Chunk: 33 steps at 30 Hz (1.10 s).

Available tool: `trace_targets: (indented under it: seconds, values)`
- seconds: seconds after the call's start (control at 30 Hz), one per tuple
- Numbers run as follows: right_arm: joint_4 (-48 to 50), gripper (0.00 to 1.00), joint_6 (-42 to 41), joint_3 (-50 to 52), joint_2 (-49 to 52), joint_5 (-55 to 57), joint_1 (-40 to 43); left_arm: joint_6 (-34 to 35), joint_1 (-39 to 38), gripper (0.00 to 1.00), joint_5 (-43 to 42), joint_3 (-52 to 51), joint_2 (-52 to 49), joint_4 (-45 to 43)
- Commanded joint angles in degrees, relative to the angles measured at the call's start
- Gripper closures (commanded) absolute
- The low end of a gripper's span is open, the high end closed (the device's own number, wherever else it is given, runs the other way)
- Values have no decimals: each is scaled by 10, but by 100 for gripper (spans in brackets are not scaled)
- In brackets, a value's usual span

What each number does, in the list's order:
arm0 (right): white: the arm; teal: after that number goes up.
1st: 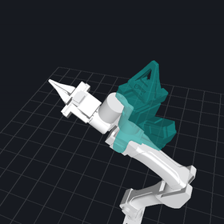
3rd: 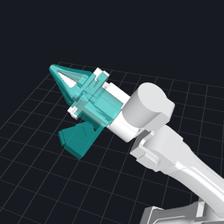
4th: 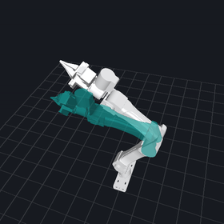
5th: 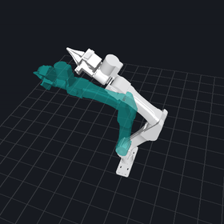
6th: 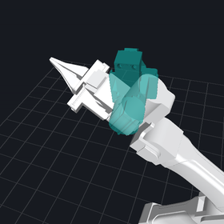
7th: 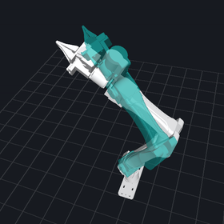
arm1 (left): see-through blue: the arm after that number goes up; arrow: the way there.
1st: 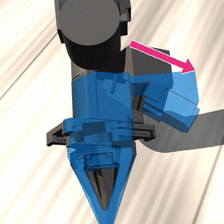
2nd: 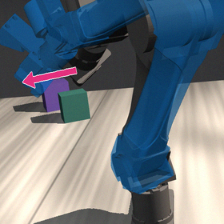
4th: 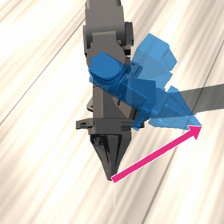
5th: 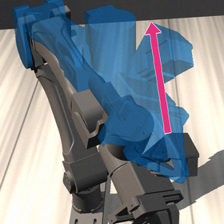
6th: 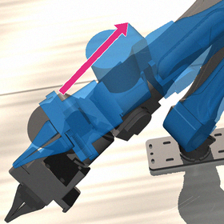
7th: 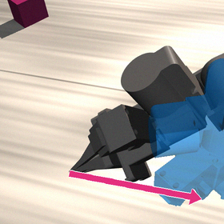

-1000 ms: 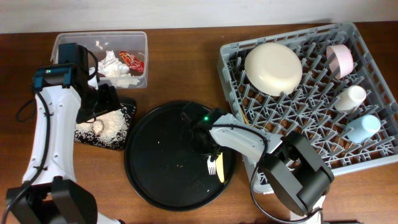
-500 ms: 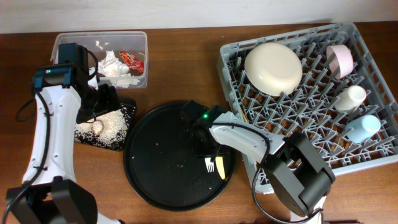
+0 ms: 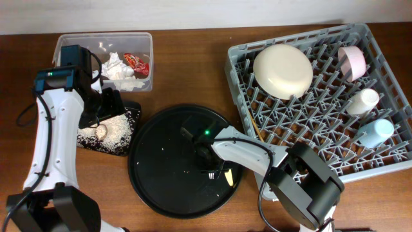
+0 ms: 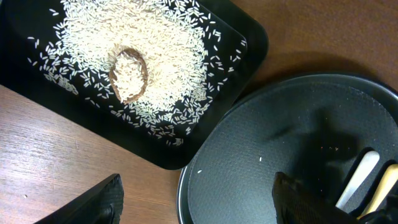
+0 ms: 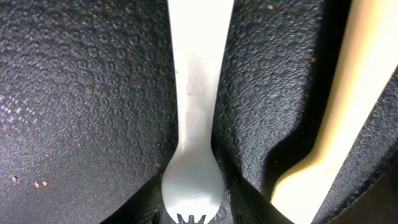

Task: Sort waste into correct bins and load items into the dishwasher rack
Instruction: 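Carry the white spoon with the right gripper into the rack's left edge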

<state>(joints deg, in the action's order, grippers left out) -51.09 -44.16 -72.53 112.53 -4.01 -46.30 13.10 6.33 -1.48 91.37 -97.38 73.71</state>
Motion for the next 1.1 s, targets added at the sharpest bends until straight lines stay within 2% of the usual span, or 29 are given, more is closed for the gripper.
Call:
trace_targets:
  seconds: [0.0, 0.2, 0.3, 0.4, 0.47, 0.53, 0.6, 0.7, 0.8, 0.9, 1.07]
  values:
    - [5, 65, -14, 10, -5, 17, -1, 1, -1, 24, -1, 6, 10, 0]
    - [3, 80, -14, 10, -5, 17, -1, 1, -1, 24, -1, 6, 10, 1]
    - [3, 82, -6, 10, -37, 28, -1, 1, -1, 23, -2, 6, 10, 1]
    - [1, 81, 35, 10, -97, 40, -1, 1, -1, 23, -1, 6, 10, 0]
    - [-30, 81, 51, 5, -140, 88, 4, 1, -1, 23, -1, 6, 10, 0]
    - [-74, 81, 116, -20, -190, 97, 43, 1, -1, 23, -2, 6, 10, -1]
    - [-106, 81, 208, -40, -232, 97, 116, 1, -1, 23, -2, 6, 10, -1]
    - [-128, 81, 342, -41, -240, 97, 217, 1, -1, 23, -2, 6, 10, -1]
    - [-127, 81, 422, -40, -239, 97, 261, 1, -1, 23, -2, 6, 10, -1]
    - [-126, 80, 481, -36, -220, 82, 268, 1, -1, 23, -2, 6, 10, -1]
    - [-115, 80, 484, -36, -152, 75, 268, 1, -1, 24, -2, 6, 10, -1]
